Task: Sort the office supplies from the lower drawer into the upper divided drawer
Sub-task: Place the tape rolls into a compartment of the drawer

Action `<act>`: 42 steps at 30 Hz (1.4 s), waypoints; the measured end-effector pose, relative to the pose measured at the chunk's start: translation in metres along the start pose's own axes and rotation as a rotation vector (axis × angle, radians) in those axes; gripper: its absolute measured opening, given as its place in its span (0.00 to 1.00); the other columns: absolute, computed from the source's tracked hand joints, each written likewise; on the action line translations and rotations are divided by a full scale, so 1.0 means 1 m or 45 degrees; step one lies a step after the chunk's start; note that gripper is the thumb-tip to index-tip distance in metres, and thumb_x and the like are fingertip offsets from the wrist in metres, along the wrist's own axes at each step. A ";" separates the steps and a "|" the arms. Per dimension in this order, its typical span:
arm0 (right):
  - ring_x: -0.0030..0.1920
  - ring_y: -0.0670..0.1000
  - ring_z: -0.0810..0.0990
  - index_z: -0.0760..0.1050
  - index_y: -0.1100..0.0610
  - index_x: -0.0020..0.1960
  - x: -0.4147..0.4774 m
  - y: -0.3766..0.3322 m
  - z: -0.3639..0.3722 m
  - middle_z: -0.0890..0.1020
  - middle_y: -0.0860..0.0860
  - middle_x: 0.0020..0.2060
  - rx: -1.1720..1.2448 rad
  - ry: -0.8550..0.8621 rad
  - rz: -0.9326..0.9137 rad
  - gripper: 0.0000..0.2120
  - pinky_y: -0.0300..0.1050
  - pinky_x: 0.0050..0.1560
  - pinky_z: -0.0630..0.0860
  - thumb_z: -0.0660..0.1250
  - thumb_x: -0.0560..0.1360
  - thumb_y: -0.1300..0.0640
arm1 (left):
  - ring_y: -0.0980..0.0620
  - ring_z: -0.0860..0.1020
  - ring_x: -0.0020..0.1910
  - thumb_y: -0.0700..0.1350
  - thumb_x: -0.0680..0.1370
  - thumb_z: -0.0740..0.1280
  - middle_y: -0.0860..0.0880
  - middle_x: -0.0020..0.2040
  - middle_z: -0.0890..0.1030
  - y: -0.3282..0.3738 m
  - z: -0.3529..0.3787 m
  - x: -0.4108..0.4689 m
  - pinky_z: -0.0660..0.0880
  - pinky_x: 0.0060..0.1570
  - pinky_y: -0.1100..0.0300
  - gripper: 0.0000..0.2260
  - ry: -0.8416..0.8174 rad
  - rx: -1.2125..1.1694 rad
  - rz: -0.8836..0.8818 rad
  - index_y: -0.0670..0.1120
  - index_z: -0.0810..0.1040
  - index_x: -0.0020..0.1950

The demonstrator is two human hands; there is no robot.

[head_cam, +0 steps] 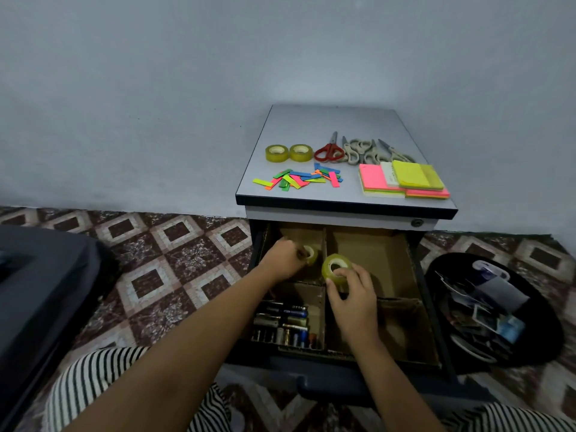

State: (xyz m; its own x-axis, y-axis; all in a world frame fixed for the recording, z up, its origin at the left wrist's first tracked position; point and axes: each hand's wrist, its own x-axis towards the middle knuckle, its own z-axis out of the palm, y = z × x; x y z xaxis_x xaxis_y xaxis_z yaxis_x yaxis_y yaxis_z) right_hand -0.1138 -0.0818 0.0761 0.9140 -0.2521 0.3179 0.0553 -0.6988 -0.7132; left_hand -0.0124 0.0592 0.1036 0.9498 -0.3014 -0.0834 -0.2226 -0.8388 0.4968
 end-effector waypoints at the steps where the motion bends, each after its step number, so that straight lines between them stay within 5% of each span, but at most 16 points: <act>1: 0.62 0.44 0.67 0.78 0.58 0.55 0.000 0.001 0.000 0.73 0.53 0.62 -0.020 0.032 -0.017 0.11 0.35 0.59 0.63 0.70 0.73 0.59 | 0.46 0.74 0.58 0.45 0.77 0.66 0.41 0.55 0.80 0.001 0.003 0.007 0.70 0.57 0.57 0.12 -0.025 0.010 -0.017 0.40 0.81 0.57; 7: 0.63 0.54 0.73 0.79 0.59 0.54 0.000 0.008 0.005 0.74 0.56 0.61 -0.074 0.077 -0.032 0.11 0.40 0.59 0.68 0.71 0.72 0.60 | 0.46 0.80 0.46 0.42 0.76 0.64 0.41 0.47 0.82 0.001 0.018 0.032 0.76 0.49 0.56 0.09 -0.137 0.056 -0.116 0.39 0.81 0.49; 19: 0.65 0.51 0.70 0.78 0.57 0.55 0.001 0.006 0.004 0.72 0.54 0.63 -0.062 0.006 -0.005 0.11 0.40 0.62 0.66 0.70 0.73 0.57 | 0.46 0.73 0.63 0.38 0.79 0.61 0.42 0.64 0.76 -0.007 0.022 0.033 0.69 0.59 0.59 0.15 -0.311 -0.058 -0.191 0.42 0.75 0.65; 26: 0.66 0.51 0.69 0.78 0.57 0.56 0.002 0.007 0.004 0.72 0.53 0.64 -0.040 -0.003 0.005 0.12 0.42 0.63 0.68 0.69 0.74 0.57 | 0.44 0.73 0.63 0.36 0.79 0.58 0.41 0.65 0.74 -0.002 0.013 0.027 0.70 0.59 0.57 0.18 -0.313 -0.123 -0.171 0.41 0.71 0.69; 32: 0.65 0.52 0.70 0.78 0.58 0.56 0.001 0.005 0.003 0.72 0.54 0.64 -0.023 -0.011 0.027 0.12 0.41 0.62 0.67 0.69 0.74 0.57 | 0.48 0.78 0.55 0.40 0.80 0.59 0.43 0.60 0.78 -0.006 -0.003 0.001 0.73 0.51 0.61 0.14 0.048 -0.180 -0.007 0.43 0.76 0.64; 36: 0.66 0.51 0.69 0.78 0.56 0.57 0.001 0.005 0.003 0.72 0.53 0.64 -0.002 -0.054 0.042 0.12 0.46 0.65 0.69 0.68 0.74 0.55 | 0.48 0.71 0.62 0.38 0.79 0.60 0.44 0.62 0.74 -0.027 -0.005 -0.032 0.67 0.62 0.59 0.15 0.442 -0.010 0.076 0.42 0.75 0.64; 39: 0.64 0.51 0.71 0.76 0.55 0.60 0.002 0.003 0.003 0.74 0.52 0.62 0.032 -0.055 0.036 0.15 0.48 0.63 0.71 0.68 0.74 0.55 | 0.42 0.63 0.68 0.41 0.81 0.56 0.40 0.69 0.66 -0.042 0.005 -0.048 0.63 0.67 0.50 0.19 0.480 -0.022 -0.192 0.43 0.64 0.73; 42: 0.62 0.50 0.72 0.72 0.53 0.65 0.003 -0.001 0.002 0.75 0.49 0.59 0.093 -0.036 0.071 0.20 0.44 0.60 0.71 0.68 0.74 0.54 | 0.38 0.66 0.69 0.49 0.83 0.50 0.36 0.70 0.66 -0.050 0.013 -0.047 0.63 0.67 0.49 0.22 0.307 -0.356 -0.465 0.41 0.55 0.76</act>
State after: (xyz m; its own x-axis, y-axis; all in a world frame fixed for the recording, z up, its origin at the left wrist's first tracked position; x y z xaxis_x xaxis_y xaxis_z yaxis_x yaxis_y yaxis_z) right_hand -0.1104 -0.0805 0.0763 0.9275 -0.2696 0.2592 0.0321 -0.6331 -0.7734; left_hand -0.0484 0.1094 0.0714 0.9856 0.1286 -0.1096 0.1686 -0.7065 0.6873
